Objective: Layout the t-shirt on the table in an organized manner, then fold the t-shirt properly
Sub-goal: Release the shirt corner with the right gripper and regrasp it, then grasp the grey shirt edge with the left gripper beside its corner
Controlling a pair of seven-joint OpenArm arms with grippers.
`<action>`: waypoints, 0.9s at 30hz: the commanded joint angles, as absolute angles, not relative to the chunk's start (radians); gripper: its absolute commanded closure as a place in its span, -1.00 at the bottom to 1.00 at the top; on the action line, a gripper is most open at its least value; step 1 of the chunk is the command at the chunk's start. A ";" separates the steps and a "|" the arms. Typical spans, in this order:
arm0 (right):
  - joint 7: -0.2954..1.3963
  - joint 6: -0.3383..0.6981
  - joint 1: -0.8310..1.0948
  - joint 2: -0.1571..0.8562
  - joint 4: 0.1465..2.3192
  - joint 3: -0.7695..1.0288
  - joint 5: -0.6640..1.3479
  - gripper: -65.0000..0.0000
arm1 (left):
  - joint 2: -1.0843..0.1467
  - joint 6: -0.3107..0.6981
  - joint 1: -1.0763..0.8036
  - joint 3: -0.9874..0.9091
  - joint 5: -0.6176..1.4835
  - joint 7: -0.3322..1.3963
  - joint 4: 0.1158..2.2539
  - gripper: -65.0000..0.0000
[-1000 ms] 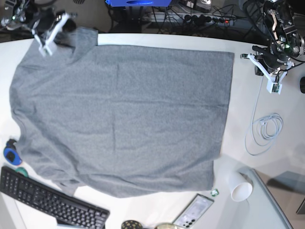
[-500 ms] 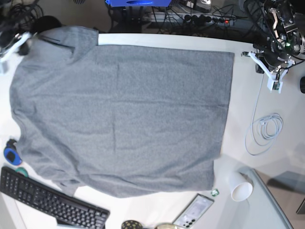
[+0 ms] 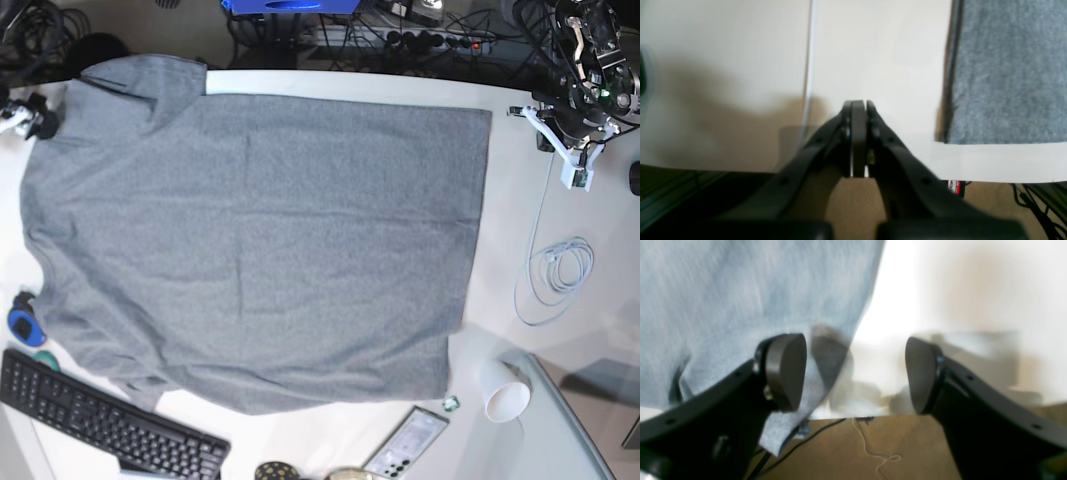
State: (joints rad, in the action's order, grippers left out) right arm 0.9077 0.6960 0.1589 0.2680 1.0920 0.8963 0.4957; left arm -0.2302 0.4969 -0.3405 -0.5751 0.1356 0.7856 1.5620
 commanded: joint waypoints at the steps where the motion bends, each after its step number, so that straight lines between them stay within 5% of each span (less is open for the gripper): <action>1: 0.912 0.698 0.145 0.282 1.072 0.900 0.495 -0.35 | -0.245 0.490 -0.338 -0.582 0.142 0.773 1.577 1.00; 27: 0.995 0.698 0.219 0.174 1.010 0.877 0.495 -0.34 | -0.240 0.490 -0.335 -0.582 0.142 0.773 1.577 1.00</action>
